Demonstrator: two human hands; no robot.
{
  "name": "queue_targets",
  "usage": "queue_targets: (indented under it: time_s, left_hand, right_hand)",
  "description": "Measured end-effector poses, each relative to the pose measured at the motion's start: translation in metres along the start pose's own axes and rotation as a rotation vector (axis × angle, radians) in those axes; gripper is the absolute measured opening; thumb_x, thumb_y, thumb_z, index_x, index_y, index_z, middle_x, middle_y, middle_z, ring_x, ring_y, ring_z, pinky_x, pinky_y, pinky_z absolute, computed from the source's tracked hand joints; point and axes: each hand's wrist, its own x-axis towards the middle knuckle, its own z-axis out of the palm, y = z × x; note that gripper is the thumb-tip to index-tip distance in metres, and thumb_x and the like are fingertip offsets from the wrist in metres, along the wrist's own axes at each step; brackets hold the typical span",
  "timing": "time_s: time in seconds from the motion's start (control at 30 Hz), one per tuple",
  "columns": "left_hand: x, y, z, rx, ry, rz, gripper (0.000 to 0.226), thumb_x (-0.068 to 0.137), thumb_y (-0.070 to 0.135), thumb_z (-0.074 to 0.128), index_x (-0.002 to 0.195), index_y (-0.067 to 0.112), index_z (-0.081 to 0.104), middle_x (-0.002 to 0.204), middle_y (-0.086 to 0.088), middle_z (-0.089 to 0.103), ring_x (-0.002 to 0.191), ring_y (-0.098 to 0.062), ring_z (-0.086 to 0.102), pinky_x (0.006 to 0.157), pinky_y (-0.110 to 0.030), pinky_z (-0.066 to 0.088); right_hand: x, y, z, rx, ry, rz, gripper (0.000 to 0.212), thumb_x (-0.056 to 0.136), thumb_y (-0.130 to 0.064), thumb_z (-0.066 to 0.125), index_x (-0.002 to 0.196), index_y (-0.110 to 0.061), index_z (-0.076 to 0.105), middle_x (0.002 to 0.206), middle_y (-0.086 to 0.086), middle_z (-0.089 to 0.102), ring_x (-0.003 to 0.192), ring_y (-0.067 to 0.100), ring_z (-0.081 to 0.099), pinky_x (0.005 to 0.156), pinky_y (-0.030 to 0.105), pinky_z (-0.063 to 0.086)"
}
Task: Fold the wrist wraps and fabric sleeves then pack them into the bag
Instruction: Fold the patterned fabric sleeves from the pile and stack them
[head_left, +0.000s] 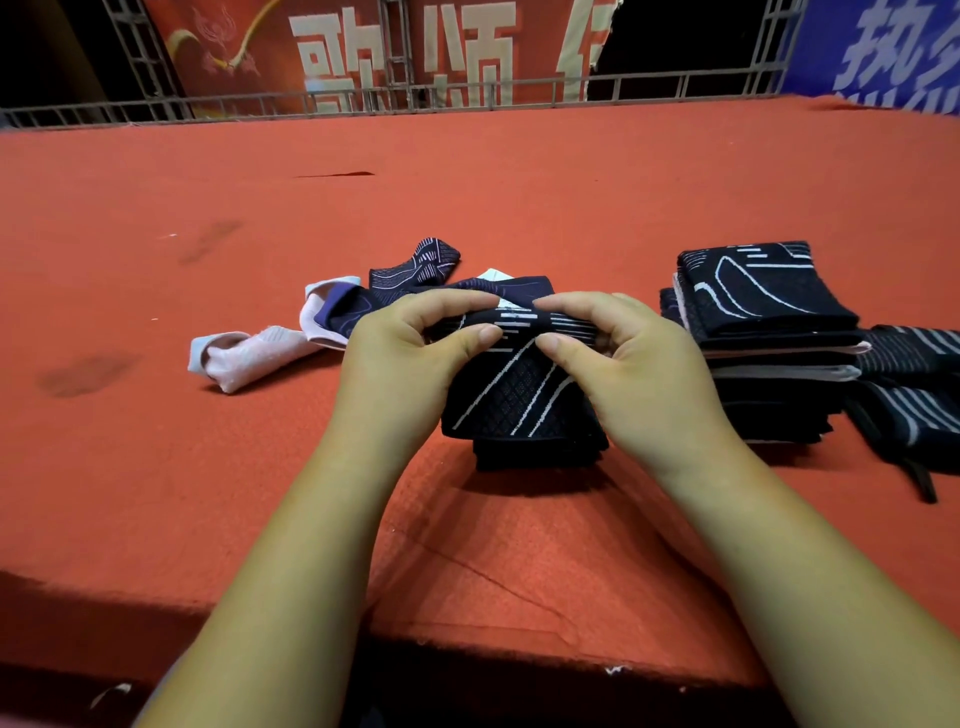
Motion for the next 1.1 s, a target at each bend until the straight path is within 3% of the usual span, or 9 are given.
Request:
queue_targets:
  time_s: [0.23, 0.4, 0.5, 0.57, 0.7, 0.87, 0.97, 1.0, 1.1]
  left_hand:
    - [-0.001, 0.000, 0.003, 0.088, 0.022, 0.045, 0.024, 0.089, 0.017, 0.084, 0.104, 0.036, 0.084, 0.108, 0.010, 0.076, 0.104, -0.002, 0.070, 0.097, -0.030, 0.055]
    - [0.002, -0.001, 0.004, 0.230, 0.034, 0.093, 0.020, 0.090, 0.022, 0.084, 0.100, 0.039, 0.080, 0.108, 0.003, 0.064, 0.105, -0.005, 0.062, 0.094, -0.020, 0.046]
    - [0.003, -0.003, 0.003, 0.317, 0.051, 0.081, 0.012, 0.091, 0.031, 0.083, 0.099, 0.036, 0.076, 0.112, 0.005, 0.053, 0.119, -0.017, 0.052, 0.103, -0.027, 0.042]
    - [0.003, -0.004, 0.001, 0.305, 0.046, 0.070, 0.010, 0.094, 0.036, 0.080, 0.097, 0.032, 0.072, 0.114, 0.006, 0.053, 0.119, -0.016, 0.051, 0.102, -0.029, 0.043]
    - [0.003, -0.008, 0.003, 0.113, -0.004, -0.065, 0.022, 0.102, 0.041, 0.071, 0.094, 0.022, 0.066, 0.086, 0.013, 0.068, 0.078, -0.002, 0.059, 0.072, -0.027, 0.046]
    - [0.004, -0.015, 0.021, 0.059, 0.052, -0.188, 0.022, 0.100, 0.042, 0.073, 0.094, 0.021, 0.072, 0.089, 0.008, 0.078, 0.080, -0.008, 0.071, 0.073, -0.032, 0.052]
    - [0.006, -0.021, 0.024, 0.004, 0.048, -0.260, 0.024, 0.098, 0.041, 0.076, 0.095, 0.017, 0.078, 0.088, 0.003, 0.082, 0.087, -0.018, 0.078, 0.078, -0.039, 0.059]
    - [0.007, -0.023, 0.024, -0.020, 0.037, -0.276, 0.025, 0.098, 0.040, 0.076, 0.095, 0.016, 0.080, 0.088, 0.002, 0.082, 0.088, -0.020, 0.079, 0.079, -0.040, 0.060]
    - [0.006, -0.026, 0.025, -0.164, -0.017, -0.352, 0.021, 0.100, 0.032, 0.076, 0.093, 0.012, 0.081, 0.089, -0.002, 0.083, 0.083, -0.020, 0.079, 0.072, -0.034, 0.061]
  right_hand:
    - [-0.001, 0.000, 0.002, -0.087, 0.058, -0.006, 0.019, 0.094, -0.022, 0.080, 0.109, -0.034, 0.080, 0.097, -0.011, 0.066, 0.093, 0.002, 0.065, 0.083, 0.015, 0.046]
    - [0.000, -0.002, 0.003, -0.123, 0.077, -0.002, 0.015, 0.093, -0.023, 0.081, 0.104, -0.033, 0.078, 0.099, -0.009, 0.060, 0.094, 0.000, 0.060, 0.082, 0.009, 0.040]
    - [-0.001, -0.002, 0.003, -0.173, 0.090, -0.008, 0.011, 0.093, -0.031, 0.081, 0.100, -0.035, 0.074, 0.110, -0.008, 0.052, 0.109, 0.006, 0.055, 0.097, 0.015, 0.039]
    - [0.000, -0.005, -0.001, -0.159, 0.056, 0.022, 0.008, 0.097, -0.034, 0.077, 0.099, -0.034, 0.070, 0.114, -0.010, 0.056, 0.113, 0.005, 0.056, 0.099, 0.015, 0.039]
    - [0.003, -0.008, -0.003, 0.027, -0.008, 0.167, 0.011, 0.106, -0.037, 0.065, 0.105, -0.027, 0.069, 0.097, -0.013, 0.076, 0.091, -0.001, 0.069, 0.080, 0.020, 0.050]
    - [0.004, -0.002, 0.007, 0.026, 0.065, 0.336, 0.022, 0.102, -0.051, 0.065, 0.112, -0.032, 0.067, 0.100, -0.010, 0.077, 0.094, 0.007, 0.073, 0.092, 0.040, 0.058]
    - [0.004, 0.000, 0.006, 0.196, -0.066, 0.523, 0.034, 0.093, -0.048, 0.078, 0.117, -0.028, 0.066, 0.101, -0.004, 0.080, 0.085, 0.017, 0.080, 0.070, 0.048, 0.066]
    - [0.003, 0.000, 0.006, 0.227, -0.107, 0.536, 0.030, 0.093, -0.039, 0.081, 0.116, -0.026, 0.066, 0.099, -0.001, 0.080, 0.081, 0.021, 0.081, 0.062, 0.049, 0.066]
    - [0.004, 0.009, 0.004, 0.205, -0.096, 0.480, 0.028, 0.095, -0.025, 0.080, 0.118, -0.026, 0.063, 0.106, -0.001, 0.080, 0.086, 0.024, 0.081, 0.057, 0.046, 0.065]
